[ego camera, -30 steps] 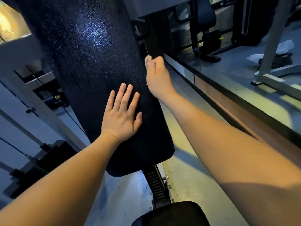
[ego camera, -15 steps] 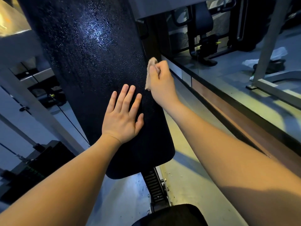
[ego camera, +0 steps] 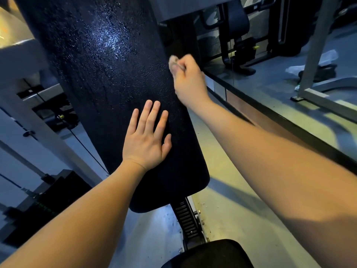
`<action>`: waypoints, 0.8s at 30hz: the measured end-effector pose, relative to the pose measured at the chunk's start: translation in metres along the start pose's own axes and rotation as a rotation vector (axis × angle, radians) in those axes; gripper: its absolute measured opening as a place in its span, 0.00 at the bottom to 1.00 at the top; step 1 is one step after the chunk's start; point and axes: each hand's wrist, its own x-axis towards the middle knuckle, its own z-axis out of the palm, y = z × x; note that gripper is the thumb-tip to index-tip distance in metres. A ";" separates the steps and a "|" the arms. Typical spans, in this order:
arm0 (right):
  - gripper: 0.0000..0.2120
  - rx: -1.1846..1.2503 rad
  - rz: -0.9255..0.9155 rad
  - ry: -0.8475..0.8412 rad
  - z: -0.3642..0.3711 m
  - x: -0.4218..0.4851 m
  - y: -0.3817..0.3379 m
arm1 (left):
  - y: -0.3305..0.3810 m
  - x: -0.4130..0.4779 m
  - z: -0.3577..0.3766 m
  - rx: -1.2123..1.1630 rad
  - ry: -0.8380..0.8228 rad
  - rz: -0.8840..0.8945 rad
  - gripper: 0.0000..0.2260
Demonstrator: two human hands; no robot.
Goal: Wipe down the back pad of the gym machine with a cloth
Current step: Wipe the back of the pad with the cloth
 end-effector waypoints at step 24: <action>0.15 0.030 -0.010 0.097 0.012 0.029 -0.005 | 0.000 0.001 0.001 -0.010 0.007 0.001 0.28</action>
